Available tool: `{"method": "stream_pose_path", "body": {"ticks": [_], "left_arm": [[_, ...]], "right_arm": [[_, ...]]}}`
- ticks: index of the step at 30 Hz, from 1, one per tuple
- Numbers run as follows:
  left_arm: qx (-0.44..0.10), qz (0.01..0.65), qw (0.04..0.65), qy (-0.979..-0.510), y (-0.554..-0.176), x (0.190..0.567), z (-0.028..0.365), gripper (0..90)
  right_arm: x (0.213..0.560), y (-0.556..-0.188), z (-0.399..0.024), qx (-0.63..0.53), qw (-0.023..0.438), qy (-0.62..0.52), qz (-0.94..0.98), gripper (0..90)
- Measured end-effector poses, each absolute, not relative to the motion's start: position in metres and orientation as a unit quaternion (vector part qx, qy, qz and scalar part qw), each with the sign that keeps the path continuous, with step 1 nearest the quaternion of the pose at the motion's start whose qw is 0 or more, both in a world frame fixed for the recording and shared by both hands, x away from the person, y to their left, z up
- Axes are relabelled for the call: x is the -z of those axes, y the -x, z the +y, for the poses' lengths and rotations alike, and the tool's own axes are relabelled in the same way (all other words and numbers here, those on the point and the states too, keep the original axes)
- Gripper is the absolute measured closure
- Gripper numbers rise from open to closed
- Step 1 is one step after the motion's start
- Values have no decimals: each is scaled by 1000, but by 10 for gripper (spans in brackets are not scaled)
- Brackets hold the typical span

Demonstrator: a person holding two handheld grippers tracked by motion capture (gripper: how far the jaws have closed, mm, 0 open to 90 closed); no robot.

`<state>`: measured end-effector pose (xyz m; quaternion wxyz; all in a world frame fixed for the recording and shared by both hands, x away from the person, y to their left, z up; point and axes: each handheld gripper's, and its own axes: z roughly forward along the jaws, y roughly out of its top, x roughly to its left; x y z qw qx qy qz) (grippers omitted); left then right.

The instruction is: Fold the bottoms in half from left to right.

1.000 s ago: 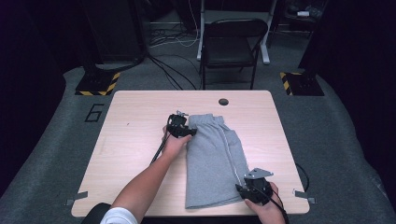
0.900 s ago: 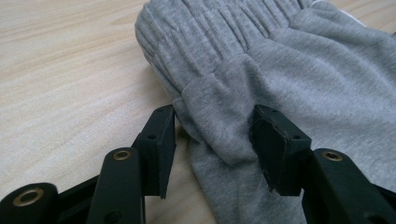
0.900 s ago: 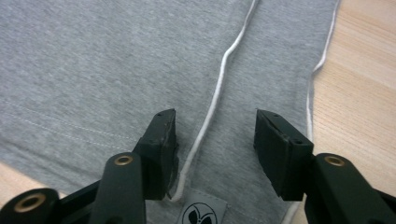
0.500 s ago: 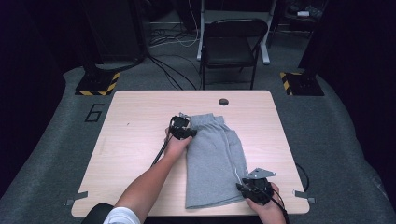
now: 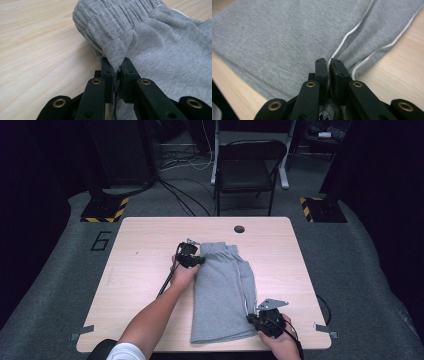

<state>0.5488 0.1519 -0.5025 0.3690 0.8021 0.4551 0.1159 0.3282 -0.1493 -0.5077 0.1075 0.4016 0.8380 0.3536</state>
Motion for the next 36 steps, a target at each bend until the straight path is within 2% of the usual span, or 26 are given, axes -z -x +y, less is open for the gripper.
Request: {"method": "stream_pose_path", "body": {"ticks": [15, 22, 25, 26, 28, 36], "left_arm": [[-136, 488, 340, -792, -540, 496, 214, 830], [-141, 493, 333, -791, -541, 496, 225, 826], [-143, 497, 339, -786, -539, 498, 225, 737], [-145, 504, 344, -779, -536, 498, 227, 720], [-141, 508, 356, -772, -532, 497, 231, 698], [-156, 497, 368, -770, -505, 484, 247, 613]], "right_arm": [[505, -331, -86, -375, 86, -333, 861, 842], [507, -331, -62, -364, 89, -303, 876, 841], [508, -332, -60, -350, 89, -299, 883, 804], [506, -332, -61, -362, 102, -304, 875, 730], [501, -332, -64, -370, 108, -310, 869, 698], [472, -348, -71, -386, 150, -311, 856, 656]]}}
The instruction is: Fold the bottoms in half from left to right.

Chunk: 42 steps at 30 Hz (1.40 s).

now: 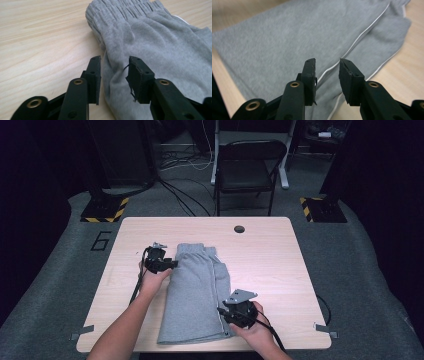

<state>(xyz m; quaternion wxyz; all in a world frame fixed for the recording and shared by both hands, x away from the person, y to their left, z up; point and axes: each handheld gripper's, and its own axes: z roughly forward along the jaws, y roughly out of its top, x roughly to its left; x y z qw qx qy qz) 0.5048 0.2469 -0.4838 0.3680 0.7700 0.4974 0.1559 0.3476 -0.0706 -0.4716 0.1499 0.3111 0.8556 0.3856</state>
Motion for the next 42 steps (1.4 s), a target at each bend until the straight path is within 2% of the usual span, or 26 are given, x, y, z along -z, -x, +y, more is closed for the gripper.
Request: {"method": "stream_pose_path", "body": {"ticks": [2, 7, 17, 22, 26, 34, 42], "left_arm": [[-155, 498, 369, -769, -500, 482, 248, 607], [-160, 496, 367, -770, -476, 475, 256, 598], [-156, 495, 379, -766, -447, 469, 265, 598], [-155, 478, 370, -781, -424, 467, 269, 597], [-159, 482, 382, -772, -410, 467, 272, 597], [-158, 479, 394, -768, -401, 468, 280, 592], [-164, 488, 399, -758, -396, 472, 285, 582]], "right_arm": [[470, -349, -70, -388, 151, -317, 852, 651], [454, -382, -63, -391, 153, -329, 846, 634], [457, -426, -47, -372, 156, -344, 848, 645], [447, -448, -40, -377, 153, -354, 842, 648], [442, -470, -34, -375, 155, -365, 838, 650], [457, -493, -26, -369, 161, -376, 834, 648], [489, -520, -16, -355, 163, -396, 831, 646]]}}
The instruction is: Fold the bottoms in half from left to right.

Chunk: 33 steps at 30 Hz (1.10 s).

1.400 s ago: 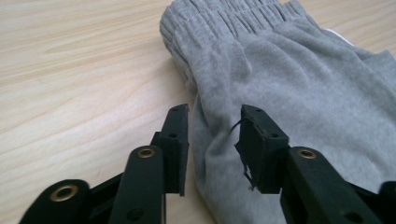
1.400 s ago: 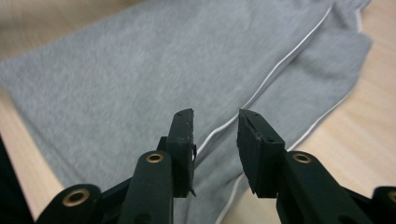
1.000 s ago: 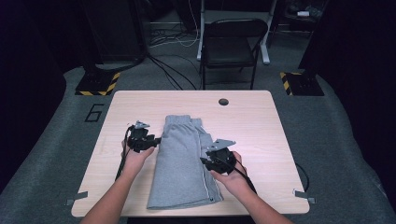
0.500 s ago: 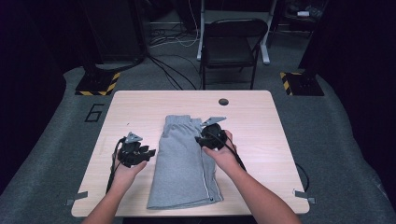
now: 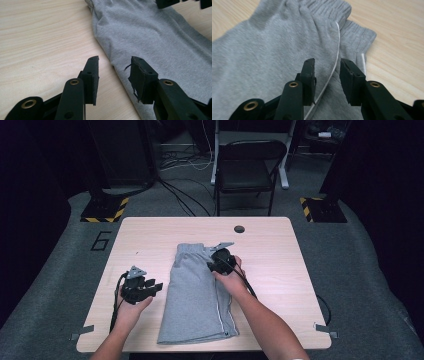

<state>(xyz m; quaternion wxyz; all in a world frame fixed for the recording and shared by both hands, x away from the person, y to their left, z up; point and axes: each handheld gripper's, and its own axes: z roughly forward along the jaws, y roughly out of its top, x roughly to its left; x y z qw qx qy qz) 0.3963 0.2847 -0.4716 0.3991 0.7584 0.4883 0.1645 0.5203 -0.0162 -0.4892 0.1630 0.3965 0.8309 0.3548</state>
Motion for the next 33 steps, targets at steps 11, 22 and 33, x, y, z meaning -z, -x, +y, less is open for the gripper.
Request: {"method": "stream_pose_path", "body": {"ticks": [11, 22, 33], "left_arm": [[-160, 493, 403, -754, -395, 477, 284, 571], [-157, 495, 402, -754, -396, 477, 285, 566], [-153, 493, 399, -758, -396, 478, 285, 562]], "right_arm": [[510, -532, -9, -357, 139, -411, 827, 661], [498, -523, -6, -359, 174, -378, 835, 822], [457, -504, -11, -403, 186, -351, 824, 826]]}}
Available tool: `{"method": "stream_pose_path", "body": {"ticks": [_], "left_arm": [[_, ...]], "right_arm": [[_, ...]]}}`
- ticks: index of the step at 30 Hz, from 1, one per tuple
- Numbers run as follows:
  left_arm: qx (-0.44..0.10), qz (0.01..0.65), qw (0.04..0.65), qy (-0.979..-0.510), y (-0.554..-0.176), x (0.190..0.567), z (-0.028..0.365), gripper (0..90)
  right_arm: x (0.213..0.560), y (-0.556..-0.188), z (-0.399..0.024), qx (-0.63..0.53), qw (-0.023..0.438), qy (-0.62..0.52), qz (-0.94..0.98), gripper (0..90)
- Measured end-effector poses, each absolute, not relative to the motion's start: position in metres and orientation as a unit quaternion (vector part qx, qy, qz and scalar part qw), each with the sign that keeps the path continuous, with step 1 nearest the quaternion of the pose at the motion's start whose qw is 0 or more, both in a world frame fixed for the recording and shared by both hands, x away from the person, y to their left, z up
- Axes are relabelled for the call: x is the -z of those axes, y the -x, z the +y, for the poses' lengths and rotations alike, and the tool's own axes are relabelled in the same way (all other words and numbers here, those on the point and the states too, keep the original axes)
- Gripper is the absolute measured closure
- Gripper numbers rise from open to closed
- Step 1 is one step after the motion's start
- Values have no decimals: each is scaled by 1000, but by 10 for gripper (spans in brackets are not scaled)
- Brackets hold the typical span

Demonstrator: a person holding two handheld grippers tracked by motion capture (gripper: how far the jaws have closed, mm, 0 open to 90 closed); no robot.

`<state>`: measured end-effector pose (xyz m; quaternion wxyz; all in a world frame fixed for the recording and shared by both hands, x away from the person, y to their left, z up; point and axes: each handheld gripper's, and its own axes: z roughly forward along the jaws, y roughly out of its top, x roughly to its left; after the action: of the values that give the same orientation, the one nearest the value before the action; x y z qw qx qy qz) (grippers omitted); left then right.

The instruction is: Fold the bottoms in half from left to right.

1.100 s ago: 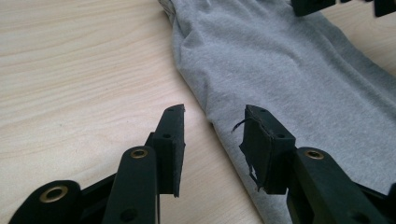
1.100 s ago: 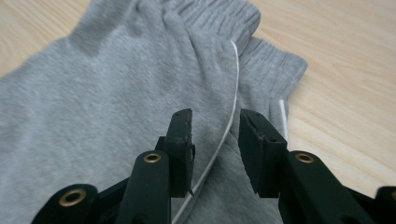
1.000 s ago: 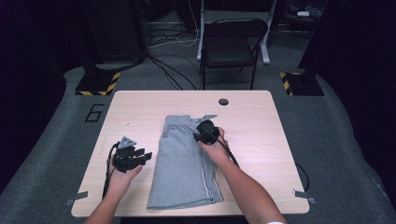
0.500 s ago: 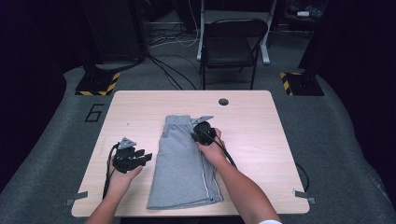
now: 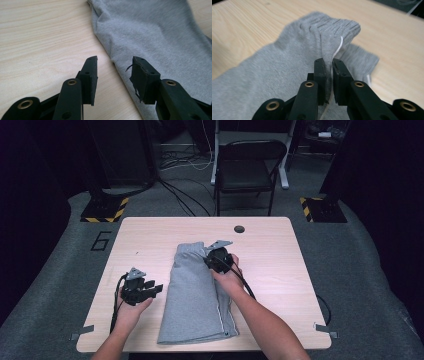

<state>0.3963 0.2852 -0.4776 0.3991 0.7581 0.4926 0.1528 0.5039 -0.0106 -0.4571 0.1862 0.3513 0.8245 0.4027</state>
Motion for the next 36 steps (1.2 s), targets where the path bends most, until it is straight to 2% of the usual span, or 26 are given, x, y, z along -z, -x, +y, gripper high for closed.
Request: {"method": "stream_pose_path", "body": {"ticks": [3, 7, 14, 15, 17, 24, 28, 32, 36], "left_arm": [[-151, 491, 397, -761, -396, 478, 281, 557], [-149, 483, 392, -769, -396, 479, 278, 555], [-143, 476, 386, -777, -397, 483, 273, 549], [-141, 478, 386, -776, -397, 484, 273, 547], [-142, 476, 385, -778, -398, 485, 272, 547], [-142, 474, 384, -780, -398, 485, 272, 543], [-145, 469, 383, -782, -398, 484, 272, 540], [-147, 471, 390, -778, -399, 484, 271, 535], [-145, 469, 391, -779, -400, 482, 270, 523]], "right_arm": [[439, -500, -18, -402, 198, -348, 824, 826], [438, -504, -25, -388, 211, -362, 821, 826], [471, -523, -39, -329, 213, -411, 823, 825], [487, -527, -41, -307, 201, -429, 825, 823], [498, -529, -42, -295, 192, -435, 829, 822], [501, -529, -42, -304, 196, -431, 827, 803], [489, -520, -46, -329, 195, -429, 818, 696], [479, -505, -50, -350, 191, -417, 817, 668], [472, -471, -57, -379, 187, -392, 817, 667]]}}
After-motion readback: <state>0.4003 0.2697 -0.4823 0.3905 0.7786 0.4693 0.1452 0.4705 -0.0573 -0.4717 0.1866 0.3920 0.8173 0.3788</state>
